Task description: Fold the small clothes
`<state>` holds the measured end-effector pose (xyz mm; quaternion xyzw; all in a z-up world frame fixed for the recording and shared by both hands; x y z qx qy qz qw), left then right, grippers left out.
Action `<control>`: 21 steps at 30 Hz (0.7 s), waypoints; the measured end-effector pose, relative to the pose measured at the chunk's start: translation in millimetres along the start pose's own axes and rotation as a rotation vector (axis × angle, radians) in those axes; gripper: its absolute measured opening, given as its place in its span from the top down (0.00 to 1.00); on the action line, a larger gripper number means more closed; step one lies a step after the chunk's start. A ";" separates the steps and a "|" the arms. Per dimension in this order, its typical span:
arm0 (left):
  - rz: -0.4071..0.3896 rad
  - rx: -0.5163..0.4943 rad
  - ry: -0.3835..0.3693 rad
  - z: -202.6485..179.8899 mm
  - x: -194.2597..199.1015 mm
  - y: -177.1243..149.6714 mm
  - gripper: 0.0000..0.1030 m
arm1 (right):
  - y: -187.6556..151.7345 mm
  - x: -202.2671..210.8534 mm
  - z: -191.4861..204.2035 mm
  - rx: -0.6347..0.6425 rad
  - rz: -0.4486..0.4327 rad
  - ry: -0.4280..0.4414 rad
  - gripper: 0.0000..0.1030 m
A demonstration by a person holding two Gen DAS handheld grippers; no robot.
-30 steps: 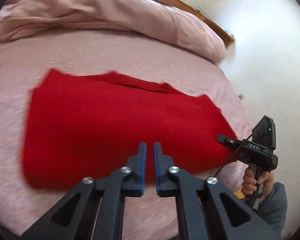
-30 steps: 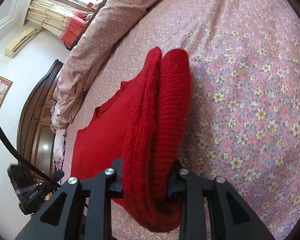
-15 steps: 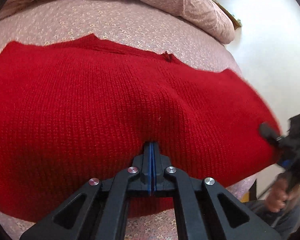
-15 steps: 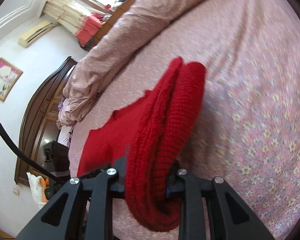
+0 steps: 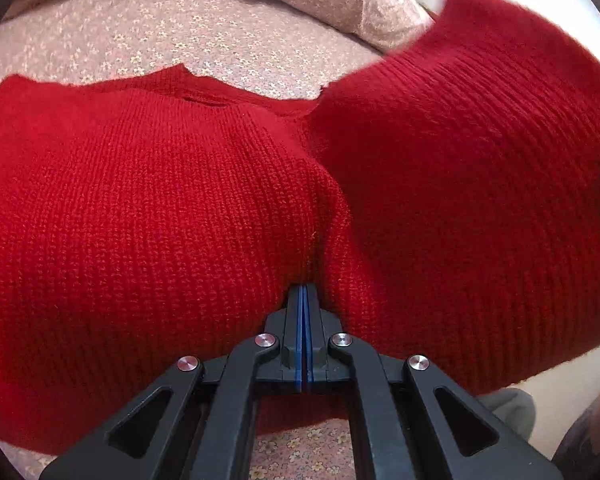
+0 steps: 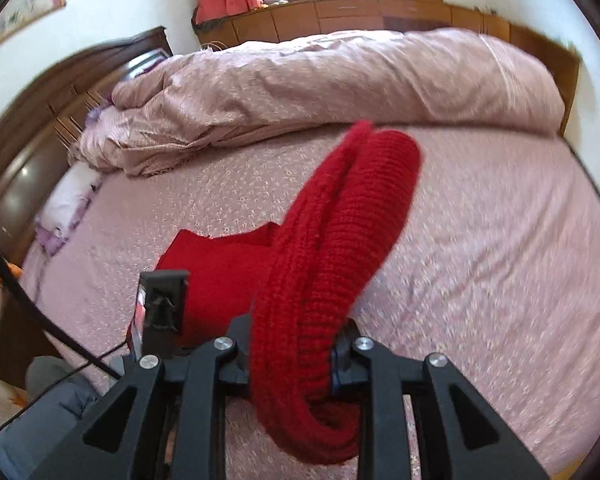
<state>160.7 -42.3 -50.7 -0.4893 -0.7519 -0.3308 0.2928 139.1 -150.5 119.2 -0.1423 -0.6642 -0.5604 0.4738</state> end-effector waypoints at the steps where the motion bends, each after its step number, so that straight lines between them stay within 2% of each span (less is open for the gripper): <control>1: 0.007 0.017 -0.034 3.8 4.0 2.2 1.00 | 3.5 -1.1 7.0 0.009 0.001 -0.016 0.76; 3: 0.037 0.077 -0.096 14.2 16.2 6.4 1.00 | 10.2 -3.2 22.7 0.031 0.003 -0.042 0.76; 5: 0.038 0.113 -0.120 23.2 34.3 11.2 1.00 | 15.5 -6.5 36.7 0.055 0.010 -0.056 0.76; 10: -0.100 0.069 -0.017 70.3 115.1 27.5 0.95 | 29.3 -17.4 70.6 0.105 0.026 -0.075 0.76; 13: -0.141 0.073 0.062 109.6 148.9 29.4 0.95 | 39.1 -28.5 101.3 0.144 0.028 -0.081 0.76; 16: -0.161 0.129 0.088 153.2 170.1 25.6 0.95 | 43.5 -42.9 130.1 0.171 0.024 -0.080 0.76; 21: -0.150 0.228 0.107 203.5 171.0 10.3 0.95 | 36.7 -78.1 176.4 0.149 -0.024 -0.060 0.76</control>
Point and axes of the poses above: each gripper's, at about its wrist camera, not at the fingertips, and x roughly against the way its jaws point, z to its left, y to its top, the point moved 5 cm from there along -x, roughly the way its jaws point, and after that the axes turned 10 degrees about x, right-handed, at the moved point
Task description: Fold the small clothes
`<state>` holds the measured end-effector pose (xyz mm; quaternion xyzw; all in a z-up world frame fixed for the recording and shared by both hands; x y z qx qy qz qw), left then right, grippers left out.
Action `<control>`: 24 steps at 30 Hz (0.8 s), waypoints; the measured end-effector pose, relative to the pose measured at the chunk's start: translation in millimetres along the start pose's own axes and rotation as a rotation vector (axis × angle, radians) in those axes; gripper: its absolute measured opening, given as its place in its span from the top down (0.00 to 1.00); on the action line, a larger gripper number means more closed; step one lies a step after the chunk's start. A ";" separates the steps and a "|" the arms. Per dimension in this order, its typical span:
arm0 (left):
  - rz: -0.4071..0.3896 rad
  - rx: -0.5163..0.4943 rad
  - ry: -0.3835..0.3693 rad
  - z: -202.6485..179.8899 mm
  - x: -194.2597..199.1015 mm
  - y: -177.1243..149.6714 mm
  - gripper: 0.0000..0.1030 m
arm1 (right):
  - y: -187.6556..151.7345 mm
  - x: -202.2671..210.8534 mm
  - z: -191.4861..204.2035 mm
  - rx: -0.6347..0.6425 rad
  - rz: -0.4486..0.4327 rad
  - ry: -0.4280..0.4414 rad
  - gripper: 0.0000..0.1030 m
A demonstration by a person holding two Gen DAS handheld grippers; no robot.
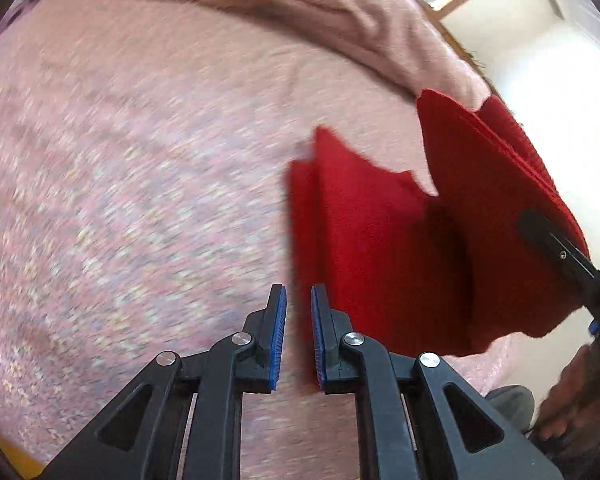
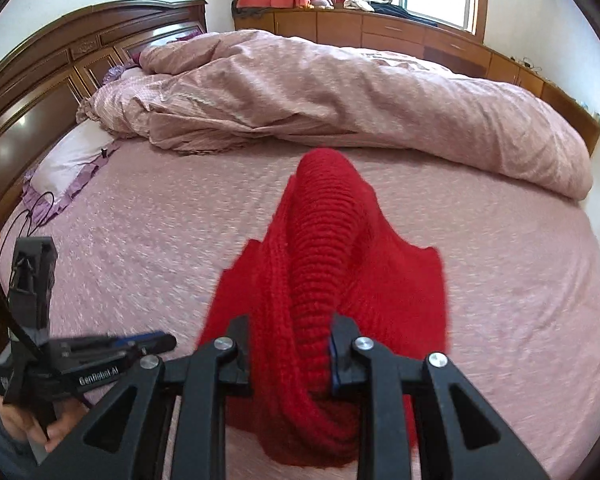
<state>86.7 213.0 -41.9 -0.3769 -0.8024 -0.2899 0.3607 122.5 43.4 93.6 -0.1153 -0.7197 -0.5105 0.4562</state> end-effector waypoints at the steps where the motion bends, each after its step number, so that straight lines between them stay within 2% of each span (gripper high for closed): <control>1: 0.006 0.006 0.003 4.9 -1.0 -0.2 0.95 | -4.3 -9.4 12.1 -0.012 -0.033 0.015 0.76; 4: 0.021 0.018 0.016 21.2 -1.4 -2.5 0.95 | -18.5 -34.2 38.6 -0.010 -0.067 0.055 0.76; 8: 0.021 0.007 0.026 29.1 3.0 -3.0 0.95 | -38.8 -66.7 62.4 0.024 -0.007 0.037 0.75; 10: 0.018 0.006 0.031 29.8 3.2 -0.3 0.95 | -40.8 -68.8 69.1 0.065 -0.011 0.018 0.70; 12: 0.023 0.011 0.020 25.8 -0.4 4.9 0.95 | -38.9 -64.2 70.7 0.077 -0.032 0.039 0.56; 13: 0.025 0.014 0.013 25.0 0.2 7.1 0.95 | -37.4 -58.6 71.4 0.063 -0.054 0.101 0.54; 15: 0.017 0.019 0.001 23.2 3.4 11.7 0.92 | -34.0 -48.4 70.6 0.018 -0.088 0.224 0.41; 16: 0.011 0.017 -0.003 22.9 8.5 8.0 0.91 | -32.3 -42.1 68.8 -0.009 -0.107 0.283 0.39; 18: -0.008 0.015 -0.009 23.4 19.5 2.4 0.87 | -29.7 -24.7 59.7 -0.060 -0.158 0.349 0.37; 21: -0.026 0.020 -0.035 22.4 30.3 1.9 0.83 | -30.3 -0.8 36.7 -0.100 -0.211 0.377 0.29; 24: -0.011 0.022 -0.096 16.6 35.2 -1.8 0.75 | -39.2 17.2 -0.8 -0.106 -0.230 0.319 0.27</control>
Point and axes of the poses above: each gripper's, at about its wrist camera, not at the fingertips, and x roughly against the way its jaws point, z to its left, y to its top, the point moved 5 cm from there along -x, roughly the way its jaws point, and after that the axes turned 10 degrees about x, right-handed, at the moved point
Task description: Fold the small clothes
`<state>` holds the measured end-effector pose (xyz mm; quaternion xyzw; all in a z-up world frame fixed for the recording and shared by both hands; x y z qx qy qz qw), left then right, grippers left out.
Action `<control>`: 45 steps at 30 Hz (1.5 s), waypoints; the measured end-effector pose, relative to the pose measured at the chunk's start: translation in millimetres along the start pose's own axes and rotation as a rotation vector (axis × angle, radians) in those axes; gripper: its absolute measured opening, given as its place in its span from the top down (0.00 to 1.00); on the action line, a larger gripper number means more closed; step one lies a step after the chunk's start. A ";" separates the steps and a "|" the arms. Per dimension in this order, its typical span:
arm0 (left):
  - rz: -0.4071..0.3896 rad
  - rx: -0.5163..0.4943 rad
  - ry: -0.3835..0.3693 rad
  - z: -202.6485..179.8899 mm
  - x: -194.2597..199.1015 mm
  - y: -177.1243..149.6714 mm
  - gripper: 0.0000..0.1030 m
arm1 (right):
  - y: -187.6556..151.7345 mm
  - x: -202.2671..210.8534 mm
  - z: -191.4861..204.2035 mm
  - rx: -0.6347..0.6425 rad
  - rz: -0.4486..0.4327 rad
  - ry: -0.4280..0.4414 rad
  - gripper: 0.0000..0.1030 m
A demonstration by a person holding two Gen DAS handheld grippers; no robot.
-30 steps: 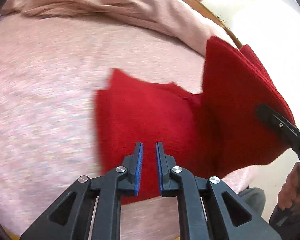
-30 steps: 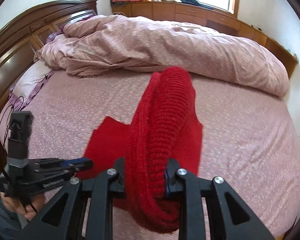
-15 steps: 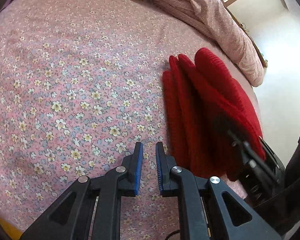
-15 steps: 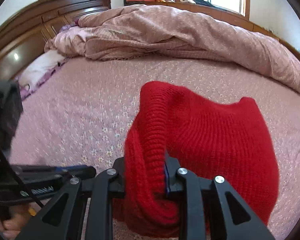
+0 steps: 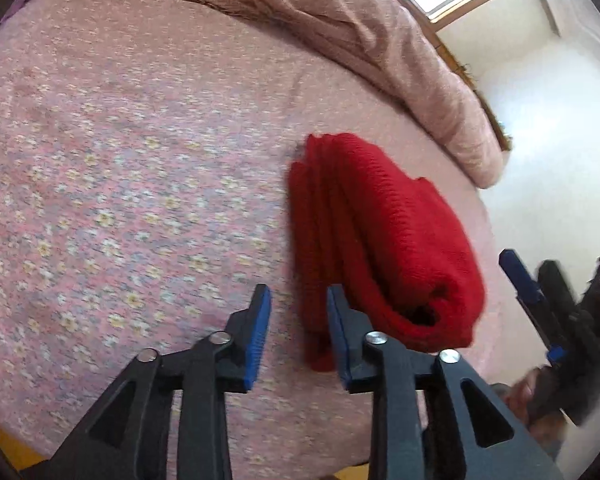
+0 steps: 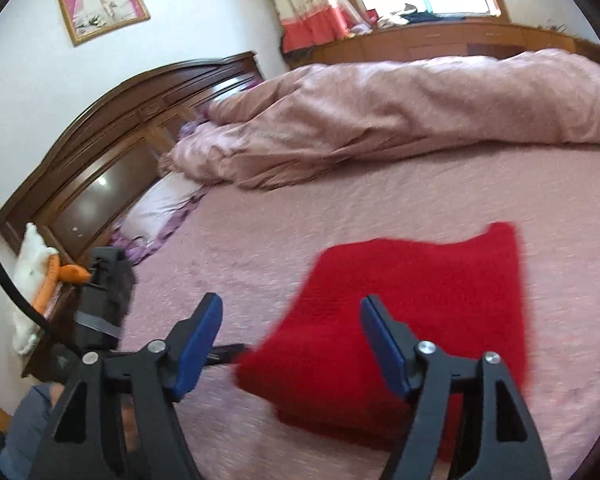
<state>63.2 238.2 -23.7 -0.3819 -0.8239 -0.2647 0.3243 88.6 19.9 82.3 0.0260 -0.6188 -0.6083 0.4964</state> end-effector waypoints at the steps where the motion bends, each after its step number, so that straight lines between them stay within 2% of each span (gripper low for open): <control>1: 0.006 0.000 -0.021 -2.8 -0.5 -2.7 0.70 | -1.8 9.0 -12.1 0.005 -0.006 -0.028 0.26; 5: 0.020 0.016 -0.100 -12.9 -1.6 -10.2 0.47 | -22.6 48.1 -72.5 -0.006 -0.039 -0.123 0.26; 9: 0.052 0.094 -0.208 -24.6 -4.7 -15.0 0.43 | -52.3 66.6 -124.3 -0.076 -0.053 -0.162 0.26; 11: 0.074 0.147 -0.263 -27.4 -3.0 -13.8 0.40 | -64.6 69.6 -145.2 -0.146 -0.068 -0.150 0.26; 13: 0.082 0.181 -0.293 -30.5 -2.9 -13.9 0.40 | -67.1 65.4 -153.5 -0.212 -0.063 -0.095 0.26; 15: 0.077 0.186 -0.297 -32.6 -0.1 -15.8 0.39 | -60.2 59.7 -150.2 -0.212 -0.080 -0.035 0.26; 16: 0.068 0.189 -0.302 -33.2 2.7 -17.8 0.39 | -56.1 58.4 -144.5 -0.181 -0.090 -0.028 0.31; 17: 0.061 0.193 -0.305 -32.8 4.5 -17.8 0.39 | -52.2 58.1 -135.7 -0.138 -0.099 -0.013 0.46; 18: 0.047 0.201 -0.308 -30.8 8.0 -19.3 0.39 | -47.4 55.0 -126.5 -0.099 -0.100 0.001 0.69; 20: 0.018 0.224 -0.328 -24.2 15.9 -22.1 0.34 | -42.9 48.1 -109.5 -0.020 -0.079 0.010 0.85; 23: 0.021 0.256 -0.355 -19.0 16.0 -27.2 0.30 | -46.7 37.2 -92.6 0.046 -0.042 0.021 0.87; 29: 0.141 0.243 -0.370 -38.0 -19.3 -24.7 0.29 | -47.9 27.5 -77.8 0.106 -0.021 -0.002 0.87; 34: 0.167 0.234 -0.347 -58.8 -36.6 -19.3 0.28 | -62.0 24.7 -76.0 0.139 0.027 -0.018 0.86; 37: 0.148 0.233 -0.292 -68.3 -50.7 -14.3 0.28 | -69.8 27.9 -72.3 0.171 0.024 -0.037 0.86; 38: 0.133 0.235 -0.275 -70.9 -54.9 -12.1 0.28 | -72.1 32.1 -71.5 0.176 0.014 -0.051 0.82; 40: 0.092 0.222 -0.219 -78.4 -62.4 -9.4 0.56 | -78.3 43.5 -72.1 0.171 -0.021 -0.103 0.49; 41: 0.074 0.185 -0.166 -85.2 -63.9 -9.3 0.79 | -84.1 50.5 -74.6 0.162 -0.043 -0.166 0.15; 42: 0.055 0.159 -0.144 -91.0 -62.4 -9.0 0.83 | -90.4 56.8 -75.9 0.158 -0.068 -0.217 0.00; 43: 0.019 0.118 -0.145 -102.4 -56.9 -8.7 0.84 | -98.5 62.8 -74.5 0.168 -0.097 -0.251 0.00; 45: -0.028 0.067 -0.199 -124.9 -43.3 -8.8 0.85 | -115.2 65.0 -69.5 0.200 -0.109 -0.323 0.00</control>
Point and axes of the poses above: each gripper's, at about its wrist camera, not at the fingertips, and x roughly against the way its jaws point, z to its left, y to its top, the point moved 5 cm from there along -x, roughly the way its jaws point, and after that the axes turned 10 degrees about x, right-handed, at the moved point
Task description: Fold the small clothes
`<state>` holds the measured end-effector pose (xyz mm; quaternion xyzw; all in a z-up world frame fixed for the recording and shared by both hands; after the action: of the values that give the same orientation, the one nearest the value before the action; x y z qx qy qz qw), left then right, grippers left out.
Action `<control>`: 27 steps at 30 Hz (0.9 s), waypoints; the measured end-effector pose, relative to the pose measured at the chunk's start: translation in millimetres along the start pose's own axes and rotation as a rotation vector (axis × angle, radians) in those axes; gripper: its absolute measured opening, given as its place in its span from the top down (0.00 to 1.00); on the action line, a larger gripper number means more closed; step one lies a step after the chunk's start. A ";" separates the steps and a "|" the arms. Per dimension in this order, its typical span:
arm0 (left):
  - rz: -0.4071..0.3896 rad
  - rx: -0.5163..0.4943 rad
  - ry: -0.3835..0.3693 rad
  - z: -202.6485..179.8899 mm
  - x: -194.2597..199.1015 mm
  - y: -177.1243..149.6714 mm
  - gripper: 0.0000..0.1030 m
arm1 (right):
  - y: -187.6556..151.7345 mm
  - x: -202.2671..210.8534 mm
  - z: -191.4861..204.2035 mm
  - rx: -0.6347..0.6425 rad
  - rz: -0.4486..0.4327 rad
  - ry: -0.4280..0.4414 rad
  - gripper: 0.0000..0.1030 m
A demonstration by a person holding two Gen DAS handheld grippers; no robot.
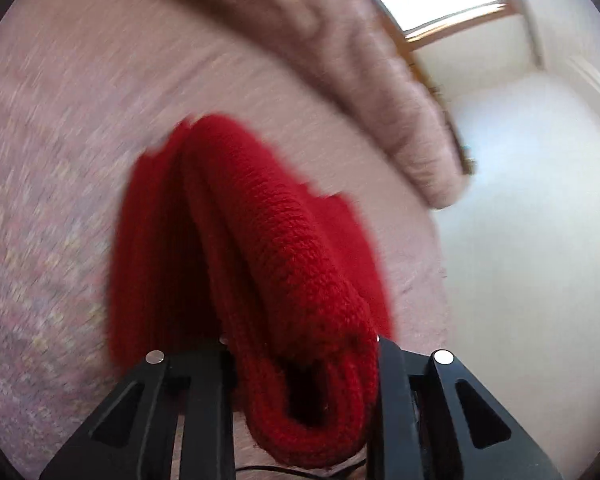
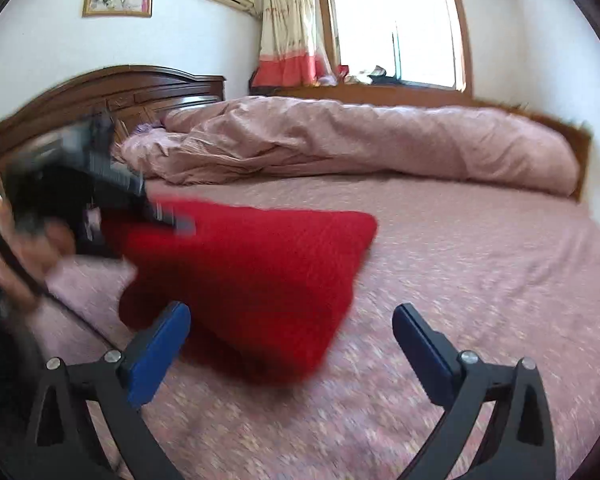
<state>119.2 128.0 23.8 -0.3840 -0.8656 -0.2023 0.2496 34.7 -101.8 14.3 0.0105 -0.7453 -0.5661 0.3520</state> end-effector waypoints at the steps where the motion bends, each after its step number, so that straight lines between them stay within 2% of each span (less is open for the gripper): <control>1: -0.012 -0.021 -0.050 -15.5 3.6 -0.2 0.85 | -8.0 -2.4 2.9 0.003 0.020 -0.041 0.00; 4: -0.035 -0.090 -0.137 -55.7 8.5 -2.9 0.85 | -28.4 -19.3 5.9 -0.080 0.062 -0.085 0.00; 7: -0.047 -0.153 -0.161 -82.0 5.8 -10.6 0.85 | -28.1 -32.9 1.7 -0.139 0.055 -0.137 0.00; 9: -0.047 -0.172 -0.163 -90.6 1.1 -14.8 0.85 | -21.5 -39.3 -3.1 -0.175 0.045 -0.141 0.00; 15: -0.045 -0.186 -0.177 -92.3 5.8 -11.9 0.85 | 0.3 -59.7 -5.7 -0.208 0.043 -0.112 0.00; 18: -0.060 -0.180 -0.198 -88.3 12.7 -8.4 0.85 | 14.3 -69.4 -3.7 -0.168 0.028 -0.139 0.00; 19: -0.071 -0.179 -0.199 -87.7 15.7 -6.2 0.85 | 15.6 -77.8 -4.7 -0.142 0.057 -0.171 0.00; 20: -0.085 -0.174 -0.200 -86.0 19.4 -3.6 0.85 | 10.9 -84.5 -12.1 -0.171 0.104 -0.191 0.01; 23: -0.113 -0.127 -0.192 -68.5 26.8 3.4 0.85 | -11.9 -85.8 -46.4 -0.373 0.149 -0.166 0.00; 25: -0.116 -0.088 -0.164 -50.6 23.6 6.6 0.85 | -19.2 -88.3 -47.7 -0.350 0.208 -0.153 0.00; 27: -0.123 -0.048 -0.147 -35.2 22.4 7.5 0.85 | -22.2 -93.8 -37.5 -0.242 0.288 -0.123 0.00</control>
<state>121.7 126.2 66.1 -0.3496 -0.8985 -0.2093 0.1633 116.9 -102.2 -48.6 -0.1732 -0.6857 -0.5950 0.3819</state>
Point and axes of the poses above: each gripper's, at about its wrist camera, not at the fingertips, and x roughly against the way its jaws point, z to its left, y to its top, the point moved 5 cm from there along -x, roughly the way its jaws point, and after that the axes turned 10 degrees about x, right-handed, at the moved point
